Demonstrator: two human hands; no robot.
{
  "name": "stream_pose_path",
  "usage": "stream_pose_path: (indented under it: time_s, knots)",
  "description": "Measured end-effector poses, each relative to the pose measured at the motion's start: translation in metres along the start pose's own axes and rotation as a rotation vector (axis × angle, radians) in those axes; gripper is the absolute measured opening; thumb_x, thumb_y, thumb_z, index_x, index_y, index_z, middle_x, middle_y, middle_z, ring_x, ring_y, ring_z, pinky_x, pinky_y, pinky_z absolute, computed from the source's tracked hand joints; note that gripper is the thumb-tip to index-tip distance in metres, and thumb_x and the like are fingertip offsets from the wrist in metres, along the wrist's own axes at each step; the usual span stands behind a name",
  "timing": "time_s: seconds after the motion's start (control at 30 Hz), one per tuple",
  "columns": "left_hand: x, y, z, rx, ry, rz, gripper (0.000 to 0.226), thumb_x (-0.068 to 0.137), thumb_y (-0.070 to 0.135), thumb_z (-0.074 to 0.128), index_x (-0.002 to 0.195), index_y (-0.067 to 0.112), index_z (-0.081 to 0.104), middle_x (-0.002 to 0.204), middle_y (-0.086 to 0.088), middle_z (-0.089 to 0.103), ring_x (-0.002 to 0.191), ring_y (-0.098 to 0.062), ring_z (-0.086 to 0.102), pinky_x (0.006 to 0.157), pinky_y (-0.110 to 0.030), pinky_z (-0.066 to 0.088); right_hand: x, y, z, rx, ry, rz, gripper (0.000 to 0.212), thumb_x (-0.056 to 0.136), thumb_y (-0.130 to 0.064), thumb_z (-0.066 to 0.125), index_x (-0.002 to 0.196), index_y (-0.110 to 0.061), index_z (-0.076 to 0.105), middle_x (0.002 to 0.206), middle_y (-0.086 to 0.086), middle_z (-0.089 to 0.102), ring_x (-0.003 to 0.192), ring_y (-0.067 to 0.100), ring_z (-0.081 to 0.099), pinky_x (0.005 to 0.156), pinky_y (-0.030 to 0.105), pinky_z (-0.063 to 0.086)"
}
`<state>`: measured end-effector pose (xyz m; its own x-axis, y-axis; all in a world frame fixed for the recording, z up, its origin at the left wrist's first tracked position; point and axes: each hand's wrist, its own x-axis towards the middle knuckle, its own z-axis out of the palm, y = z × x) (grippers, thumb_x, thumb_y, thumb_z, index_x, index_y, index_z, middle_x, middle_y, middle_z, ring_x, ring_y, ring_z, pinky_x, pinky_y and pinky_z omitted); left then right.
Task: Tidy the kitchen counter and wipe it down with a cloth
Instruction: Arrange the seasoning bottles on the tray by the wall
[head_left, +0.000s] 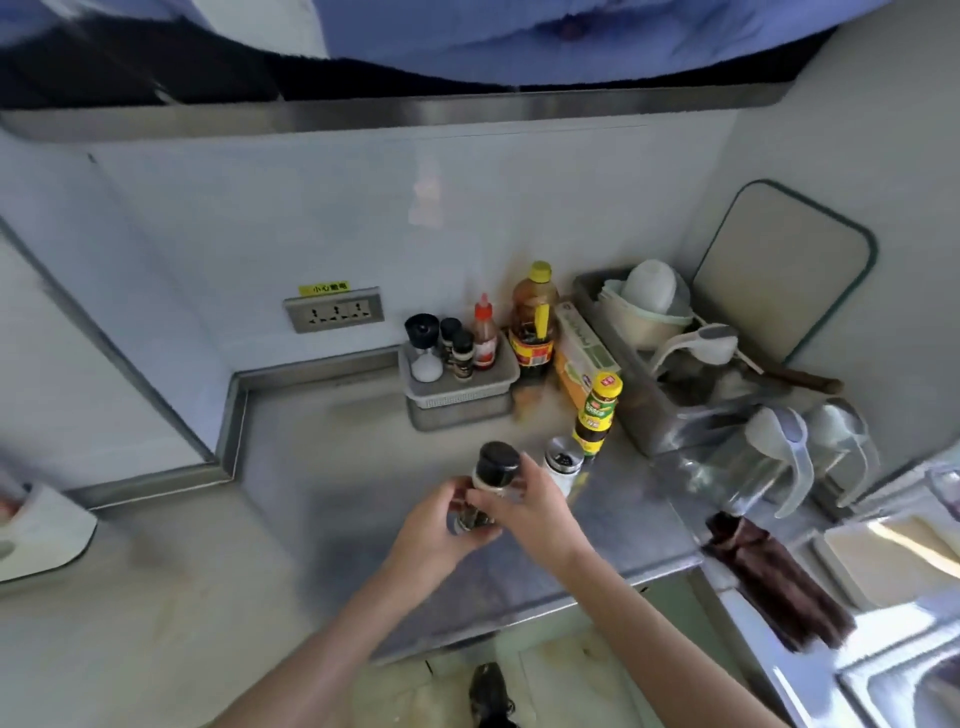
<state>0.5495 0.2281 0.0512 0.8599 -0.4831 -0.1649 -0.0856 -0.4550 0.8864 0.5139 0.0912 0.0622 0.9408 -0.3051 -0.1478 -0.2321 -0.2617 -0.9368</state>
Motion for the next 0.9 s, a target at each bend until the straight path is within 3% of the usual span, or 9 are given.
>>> stream_pose_path:
  time_s: [0.07, 0.17, 0.3, 0.47, 0.63, 0.73, 0.8, 0.9]
  knots:
    - [0.015, -0.005, -0.01, 0.02, 0.041, -0.023, 0.037, 0.065, 0.034, 0.073, 0.097, 0.027, 0.057, 0.093, 0.007, 0.07, 0.091, -0.01, 0.064, 0.08, -0.029, 0.048, 0.017, -0.009, 0.004, -0.022, -0.058, -0.004, 0.033, 0.073, -0.024, 0.078, 0.098, -0.025, 0.057, 0.095, -0.008, 0.067, 0.091, 0.007, 0.062, 0.073, 0.015, 0.045]
    - [0.041, -0.013, -0.022, 0.052, 0.092, -0.051, 0.027, 0.065, 0.035, 0.07, 0.086, 0.038, 0.053, 0.09, 0.01, 0.07, 0.089, -0.008, 0.065, 0.081, -0.032, 0.049, 0.045, -0.02, 0.006, -0.091, -0.145, -0.016, 0.036, 0.075, -0.029, 0.075, 0.104, -0.025, 0.055, 0.097, -0.013, 0.063, 0.091, 0.003, 0.058, 0.07, 0.01, 0.041]
    - [0.083, -0.021, -0.038, 0.044, 0.115, -0.084, 0.029, 0.072, 0.022, 0.073, 0.085, 0.039, 0.054, 0.088, 0.012, 0.07, 0.087, -0.001, 0.064, 0.083, -0.026, 0.048, 0.093, -0.029, 0.003, -0.051, -0.184, -0.029, 0.038, 0.076, -0.033, 0.074, 0.107, -0.03, 0.052, 0.102, -0.016, 0.062, 0.097, 0.0, 0.057, 0.084, 0.018, 0.045]
    - [0.135, -0.023, -0.046, 0.028, 0.136, -0.108, 0.032, 0.07, 0.018, 0.076, 0.082, 0.039, 0.055, 0.085, 0.016, 0.069, 0.084, 0.005, 0.062, 0.079, -0.016, 0.045, 0.147, -0.033, -0.001, -0.072, -0.231, -0.026, 0.042, 0.079, -0.029, 0.073, 0.113, -0.029, 0.048, 0.099, -0.015, 0.064, 0.091, 0.001, 0.062, 0.084, 0.022, 0.05]
    - [0.181, -0.027, -0.043, 0.001, 0.128, -0.129, 0.037, 0.071, 0.014, 0.075, 0.086, 0.041, 0.054, 0.087, 0.016, 0.068, 0.085, 0.004, 0.063, 0.08, -0.018, 0.047, 0.187, -0.032, 0.001, -0.051, -0.141, 0.021, 0.042, 0.081, -0.022, 0.071, 0.116, -0.025, 0.049, 0.102, -0.01, 0.064, 0.091, 0.004, 0.063, 0.075, 0.013, 0.049]
    - [0.204, -0.026, -0.044, 0.022, 0.105, -0.105, 0.036, 0.072, 0.019, 0.075, 0.1, 0.032, 0.055, 0.098, 0.018, 0.064, 0.093, 0.005, 0.059, 0.083, -0.014, 0.042, 0.209, -0.033, 0.001, -0.063, -0.058, 0.024, 0.038, 0.08, -0.019, 0.071, 0.112, -0.021, 0.051, 0.097, -0.011, 0.063, 0.089, 0.004, 0.06, 0.078, 0.016, 0.048]
    - [0.217, -0.027, -0.046, 0.0, 0.097, -0.116, 0.049, 0.072, 0.018, 0.075, 0.116, 0.017, 0.052, 0.114, 0.008, 0.06, 0.105, -0.006, 0.058, 0.093, -0.023, 0.043, 0.226, -0.031, -0.001, -0.066, 0.019, 0.013, 0.037, 0.08, -0.015, 0.07, 0.111, -0.02, 0.05, 0.096, -0.011, 0.062, 0.089, 0.005, 0.059, 0.078, 0.016, 0.045]
    - [0.228, -0.027, -0.055, -0.01, 0.081, -0.168, 0.049, 0.079, 0.012, 0.068, 0.123, 0.008, 0.047, 0.117, 0.004, 0.05, 0.108, -0.011, 0.051, 0.092, -0.023, 0.041, 0.252, -0.018, 0.002, -0.118, 0.093, 0.006, 0.036, 0.081, -0.015, 0.07, 0.107, -0.023, 0.046, 0.104, -0.001, 0.062, 0.095, 0.014, 0.06, 0.084, 0.028, 0.05]
